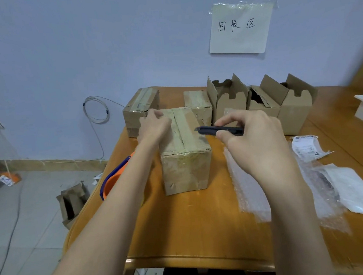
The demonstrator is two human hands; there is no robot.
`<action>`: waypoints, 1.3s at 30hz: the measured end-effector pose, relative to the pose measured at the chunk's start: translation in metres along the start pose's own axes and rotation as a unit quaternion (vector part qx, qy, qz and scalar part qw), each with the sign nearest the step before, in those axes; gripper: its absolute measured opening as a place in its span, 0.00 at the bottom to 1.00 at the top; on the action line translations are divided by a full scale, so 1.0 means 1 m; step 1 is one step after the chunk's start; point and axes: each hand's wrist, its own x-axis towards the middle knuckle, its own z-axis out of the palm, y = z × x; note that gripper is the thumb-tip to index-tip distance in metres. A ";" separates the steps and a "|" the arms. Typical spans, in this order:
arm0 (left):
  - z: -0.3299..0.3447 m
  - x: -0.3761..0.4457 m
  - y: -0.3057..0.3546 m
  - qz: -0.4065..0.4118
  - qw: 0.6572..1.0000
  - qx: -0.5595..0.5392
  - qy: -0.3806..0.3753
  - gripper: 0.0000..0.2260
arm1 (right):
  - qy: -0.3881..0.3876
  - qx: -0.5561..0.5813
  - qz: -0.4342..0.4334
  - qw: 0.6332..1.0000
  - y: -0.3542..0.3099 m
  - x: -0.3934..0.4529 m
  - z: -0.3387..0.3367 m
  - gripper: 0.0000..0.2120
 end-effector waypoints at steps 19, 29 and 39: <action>0.018 -0.013 0.001 -0.022 0.963 -0.129 0.235 0.18 | 0.074 0.036 0.018 0.996 0.035 0.016 0.027 0.10; 0.021 -0.028 -0.006 -0.069 0.949 -0.139 0.274 0.24 | 0.120 0.052 0.032 0.991 0.055 0.022 0.031 0.11; -0.018 -0.005 -0.021 0.013 0.997 0.061 0.036 0.21 | 0.028 0.115 0.065 0.991 0.057 0.018 0.053 0.29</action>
